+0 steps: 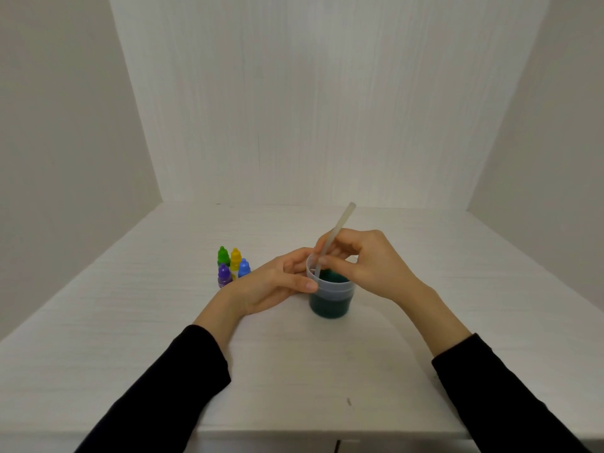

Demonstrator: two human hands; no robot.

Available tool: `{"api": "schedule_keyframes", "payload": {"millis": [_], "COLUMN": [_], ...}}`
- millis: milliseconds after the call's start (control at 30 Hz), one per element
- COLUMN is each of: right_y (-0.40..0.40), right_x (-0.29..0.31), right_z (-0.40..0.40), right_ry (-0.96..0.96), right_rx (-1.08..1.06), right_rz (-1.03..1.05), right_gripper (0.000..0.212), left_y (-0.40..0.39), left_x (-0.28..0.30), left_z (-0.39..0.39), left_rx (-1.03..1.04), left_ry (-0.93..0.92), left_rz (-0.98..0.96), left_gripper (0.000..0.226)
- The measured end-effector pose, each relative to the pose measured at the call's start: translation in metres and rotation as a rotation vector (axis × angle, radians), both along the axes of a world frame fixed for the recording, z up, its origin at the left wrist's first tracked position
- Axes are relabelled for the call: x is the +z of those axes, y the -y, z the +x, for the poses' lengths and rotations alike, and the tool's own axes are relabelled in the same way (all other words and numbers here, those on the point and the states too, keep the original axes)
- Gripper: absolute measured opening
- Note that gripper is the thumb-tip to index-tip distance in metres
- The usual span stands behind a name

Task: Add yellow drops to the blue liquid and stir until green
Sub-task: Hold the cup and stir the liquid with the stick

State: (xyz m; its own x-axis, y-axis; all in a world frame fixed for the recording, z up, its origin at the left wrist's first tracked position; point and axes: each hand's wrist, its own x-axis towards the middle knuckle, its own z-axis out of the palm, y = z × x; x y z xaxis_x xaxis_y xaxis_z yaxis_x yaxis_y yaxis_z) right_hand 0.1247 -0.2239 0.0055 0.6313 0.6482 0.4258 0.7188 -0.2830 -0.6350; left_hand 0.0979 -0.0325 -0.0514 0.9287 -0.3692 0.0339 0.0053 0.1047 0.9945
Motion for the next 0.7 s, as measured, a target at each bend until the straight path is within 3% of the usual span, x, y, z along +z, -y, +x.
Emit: {"api": "schedule_keyframes", "payload": {"millis": [433,700], "right_y": [0.007,0.009], "right_x": [0.006,0.007], "right_z": [0.003,0.000], "right_ry": [0.202,0.106], "right_rx": [-0.172,-0.091], "right_rz": [-0.161,-0.087], "right_gripper": [0.011,0.014], "left_y": [-0.001,-0.002], "left_x": [-0.001,-0.002], "left_z": [0.003,0.003], "left_rx": [-0.008,-0.004], "left_ry": [-0.029,-0.015], "left_rz": [-0.011,0.011], "left_gripper": [0.069,0.066]}}
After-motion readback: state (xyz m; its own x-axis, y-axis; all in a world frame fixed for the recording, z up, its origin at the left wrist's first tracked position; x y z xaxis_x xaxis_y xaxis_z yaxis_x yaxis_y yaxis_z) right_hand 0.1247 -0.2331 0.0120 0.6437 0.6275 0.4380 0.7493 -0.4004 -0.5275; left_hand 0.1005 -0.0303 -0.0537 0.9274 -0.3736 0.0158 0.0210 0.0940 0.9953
